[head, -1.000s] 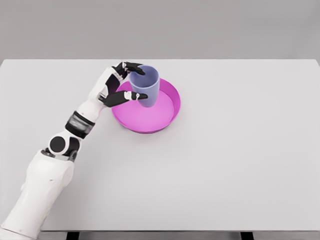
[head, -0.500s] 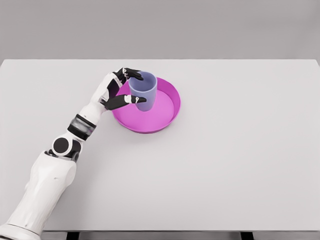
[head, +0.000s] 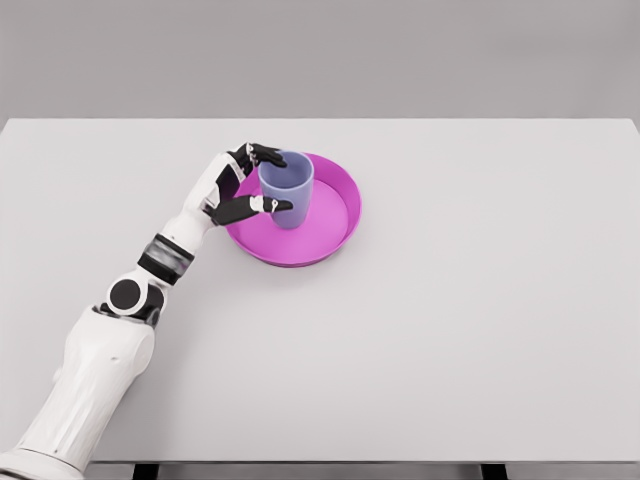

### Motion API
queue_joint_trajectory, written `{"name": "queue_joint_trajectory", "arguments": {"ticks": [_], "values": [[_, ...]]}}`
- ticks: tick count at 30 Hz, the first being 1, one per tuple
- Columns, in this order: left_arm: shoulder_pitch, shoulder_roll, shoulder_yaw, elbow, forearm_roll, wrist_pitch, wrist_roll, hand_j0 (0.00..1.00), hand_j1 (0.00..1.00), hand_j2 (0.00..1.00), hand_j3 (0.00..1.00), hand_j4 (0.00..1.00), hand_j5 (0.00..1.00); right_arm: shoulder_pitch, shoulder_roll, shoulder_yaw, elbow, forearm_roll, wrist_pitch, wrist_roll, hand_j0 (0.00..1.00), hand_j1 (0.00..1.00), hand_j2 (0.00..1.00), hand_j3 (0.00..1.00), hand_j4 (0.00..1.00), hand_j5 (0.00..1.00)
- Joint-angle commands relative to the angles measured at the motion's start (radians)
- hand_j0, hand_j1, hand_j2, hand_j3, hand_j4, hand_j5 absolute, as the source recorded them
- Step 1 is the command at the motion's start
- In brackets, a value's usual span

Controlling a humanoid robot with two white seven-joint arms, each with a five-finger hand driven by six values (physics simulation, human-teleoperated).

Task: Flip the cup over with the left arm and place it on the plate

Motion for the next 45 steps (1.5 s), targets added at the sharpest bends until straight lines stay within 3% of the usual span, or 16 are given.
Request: {"name": "queue_joint_trajectory", "arguments": {"ticks": [1,3,7,13,32,38,42,45], "values": [[0.000,0.000,0.000,0.005,0.005,-0.001,-0.001,0.50,0.50,0.50,0.50,0.50,0.50,0.000,0.000,0.001,0.000,0.000,0.000,0.001,1.00,1.00,1.00,1.00,1.00,1.00],[0.000,-0.002,0.000,0.002,0.005,-0.001,-0.001,0.60,0.60,0.60,0.60,0.60,0.60,0.000,0.000,-0.001,0.000,0.000,0.000,0.000,1.00,1.00,1.00,1.00,1.00,1.00],[-0.002,-0.002,0.000,0.000,0.001,-0.001,-0.001,0.68,0.68,0.68,0.68,0.68,0.68,-0.002,0.000,-0.001,0.000,0.000,0.000,0.001,1.00,1.00,1.00,1.00,1.00,1.00],[-0.006,-0.002,0.000,0.000,0.001,-0.001,-0.001,0.68,0.68,0.68,0.68,0.68,0.68,0.000,0.000,0.001,0.000,0.000,0.000,0.000,1.00,1.00,1.00,1.00,1.00,1.00],[-0.014,-0.011,0.000,0.006,-0.016,0.004,-0.001,0.99,0.99,0.99,0.99,0.99,0.99,0.000,0.000,0.001,0.000,0.000,0.000,0.000,1.00,1.00,1.00,1.00,1.00,1.00],[-0.012,-0.006,0.002,0.009,-0.015,0.004,0.001,1.00,1.00,1.00,1.00,1.00,1.00,0.000,0.000,-0.001,0.000,0.000,0.000,0.001,1.00,1.00,1.00,1.00,1.00,1.00],[-0.009,0.074,0.009,-0.006,0.002,-0.007,-0.013,1.00,1.00,1.00,1.00,1.00,1.00,-0.002,0.000,-0.001,0.000,0.000,0.000,0.001,1.00,1.00,1.00,1.00,1.00,1.00],[0.003,0.215,0.000,-0.037,0.105,-0.009,-0.067,1.00,1.00,1.00,1.00,1.00,1.00,-0.002,0.000,0.001,0.000,0.000,0.000,0.001,1.00,1.00,1.00,1.00,1.00,1.00]]}}
